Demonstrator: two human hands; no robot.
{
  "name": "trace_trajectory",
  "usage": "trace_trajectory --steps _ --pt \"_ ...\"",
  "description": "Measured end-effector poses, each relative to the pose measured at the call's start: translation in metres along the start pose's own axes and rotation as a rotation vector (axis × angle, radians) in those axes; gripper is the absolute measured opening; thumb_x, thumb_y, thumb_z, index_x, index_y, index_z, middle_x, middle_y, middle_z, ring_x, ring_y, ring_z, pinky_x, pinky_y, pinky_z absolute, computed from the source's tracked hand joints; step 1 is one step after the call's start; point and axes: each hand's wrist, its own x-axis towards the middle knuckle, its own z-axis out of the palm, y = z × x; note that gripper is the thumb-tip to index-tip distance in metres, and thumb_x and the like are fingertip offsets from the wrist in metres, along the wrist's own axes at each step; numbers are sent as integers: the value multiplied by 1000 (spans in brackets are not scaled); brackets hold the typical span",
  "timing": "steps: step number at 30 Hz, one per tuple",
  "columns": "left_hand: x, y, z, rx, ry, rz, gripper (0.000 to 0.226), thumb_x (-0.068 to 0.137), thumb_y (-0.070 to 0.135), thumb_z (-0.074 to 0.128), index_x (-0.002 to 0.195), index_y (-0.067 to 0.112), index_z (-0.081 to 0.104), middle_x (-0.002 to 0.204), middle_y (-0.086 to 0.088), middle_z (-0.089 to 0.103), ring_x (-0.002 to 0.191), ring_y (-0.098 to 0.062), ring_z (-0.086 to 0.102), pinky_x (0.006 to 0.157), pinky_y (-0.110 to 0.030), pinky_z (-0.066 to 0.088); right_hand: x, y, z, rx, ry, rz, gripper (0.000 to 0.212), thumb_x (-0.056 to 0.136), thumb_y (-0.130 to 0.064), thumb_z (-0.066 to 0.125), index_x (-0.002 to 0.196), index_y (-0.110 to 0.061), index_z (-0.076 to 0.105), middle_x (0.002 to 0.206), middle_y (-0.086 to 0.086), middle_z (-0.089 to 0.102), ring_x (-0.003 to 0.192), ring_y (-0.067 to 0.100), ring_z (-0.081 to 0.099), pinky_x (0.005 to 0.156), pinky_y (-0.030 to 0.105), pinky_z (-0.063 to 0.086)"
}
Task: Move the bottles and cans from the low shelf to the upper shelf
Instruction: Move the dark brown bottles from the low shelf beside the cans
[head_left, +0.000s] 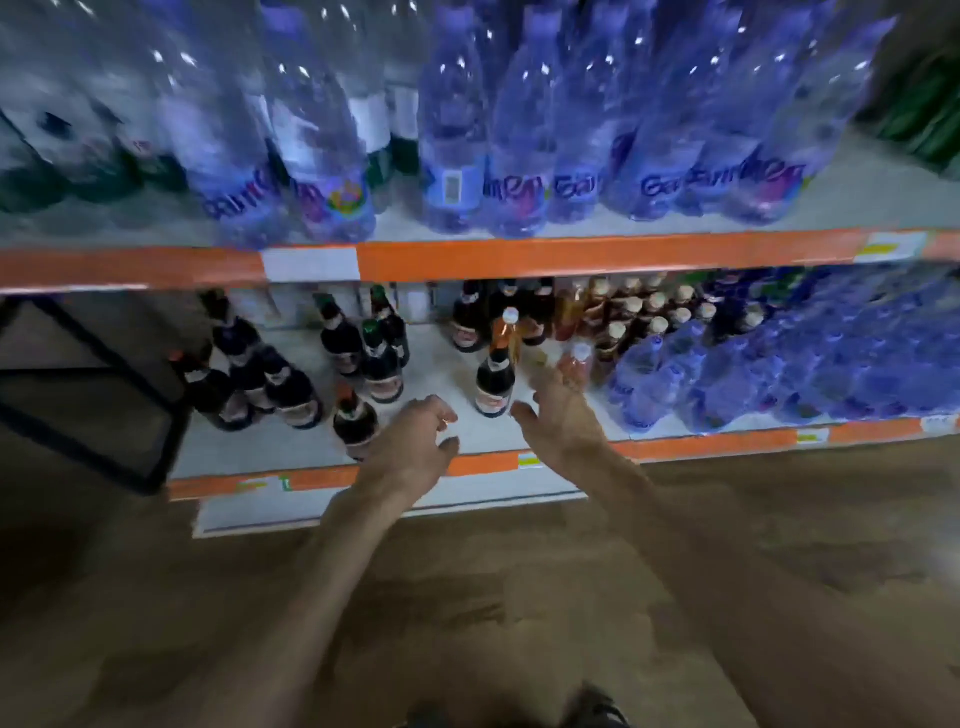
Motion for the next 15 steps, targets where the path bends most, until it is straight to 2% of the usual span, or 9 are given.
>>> trace_trajectory --steps 4,7,11,15 --pt "64 -77 96 29 80 55 28 94 24 60 121 18 56 118 1 60 113 -18 58 94 -39 49 59 72 93 1 92 -24 42 94 -27 54 130 -10 41 127 14 54 118 32 53 92 43 48" --pt "95 -110 140 -11 150 73 26 94 23 61 119 20 57 119 2 61 113 -14 58 95 -36 49 83 103 136 0 121 -70 43 94 -26 57 130 -8 42 128 16 51 118 32 52 93 40 47" --pt "106 -117 145 -24 174 53 23 93 25 62 114 21 57 114 3 61 110 -16 59 91 -36 50 88 112 140 38 114 -58 41 94 -26 56 128 -8 43 128 14 51 120 30 50 97 41 45" --pt "93 -111 122 -14 169 3 23 92 25 64 114 18 59 111 1 62 107 -17 60 87 -33 50 80 105 127 -2 69 -53 34 95 -24 55 122 -7 45 124 15 55 116 29 54 92 41 48"
